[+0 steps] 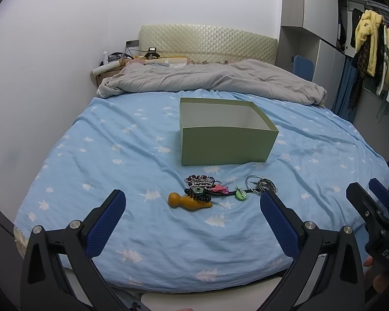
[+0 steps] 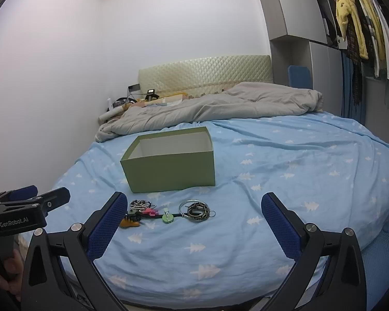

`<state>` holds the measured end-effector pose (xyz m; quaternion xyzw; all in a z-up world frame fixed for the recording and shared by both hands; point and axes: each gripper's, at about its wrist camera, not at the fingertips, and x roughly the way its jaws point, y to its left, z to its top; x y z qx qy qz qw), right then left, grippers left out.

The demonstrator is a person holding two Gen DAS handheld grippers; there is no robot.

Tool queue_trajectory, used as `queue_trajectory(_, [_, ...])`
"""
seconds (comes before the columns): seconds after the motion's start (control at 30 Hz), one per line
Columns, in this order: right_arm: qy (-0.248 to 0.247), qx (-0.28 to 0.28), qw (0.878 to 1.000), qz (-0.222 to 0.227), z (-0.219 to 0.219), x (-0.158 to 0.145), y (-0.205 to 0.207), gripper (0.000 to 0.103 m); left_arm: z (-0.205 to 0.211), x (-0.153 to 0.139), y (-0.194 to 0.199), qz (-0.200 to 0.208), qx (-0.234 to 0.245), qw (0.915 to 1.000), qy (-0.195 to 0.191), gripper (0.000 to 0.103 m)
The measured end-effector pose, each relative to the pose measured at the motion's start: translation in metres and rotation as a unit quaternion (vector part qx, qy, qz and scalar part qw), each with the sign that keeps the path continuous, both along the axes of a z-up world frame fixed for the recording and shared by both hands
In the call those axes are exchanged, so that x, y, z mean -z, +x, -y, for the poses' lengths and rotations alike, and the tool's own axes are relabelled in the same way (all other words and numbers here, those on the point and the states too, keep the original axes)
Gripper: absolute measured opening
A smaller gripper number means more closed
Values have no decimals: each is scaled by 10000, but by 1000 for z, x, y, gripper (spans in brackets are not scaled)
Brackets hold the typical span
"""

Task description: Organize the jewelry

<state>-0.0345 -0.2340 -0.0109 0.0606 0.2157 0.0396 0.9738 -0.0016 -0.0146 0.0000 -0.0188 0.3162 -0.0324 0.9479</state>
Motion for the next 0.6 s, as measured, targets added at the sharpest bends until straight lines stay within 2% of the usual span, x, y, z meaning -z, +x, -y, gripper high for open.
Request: queue_trajectory(0.6, [14,36,10000,-18,0,3,-2,103,0,2,0,13,10,10000,-14,103])
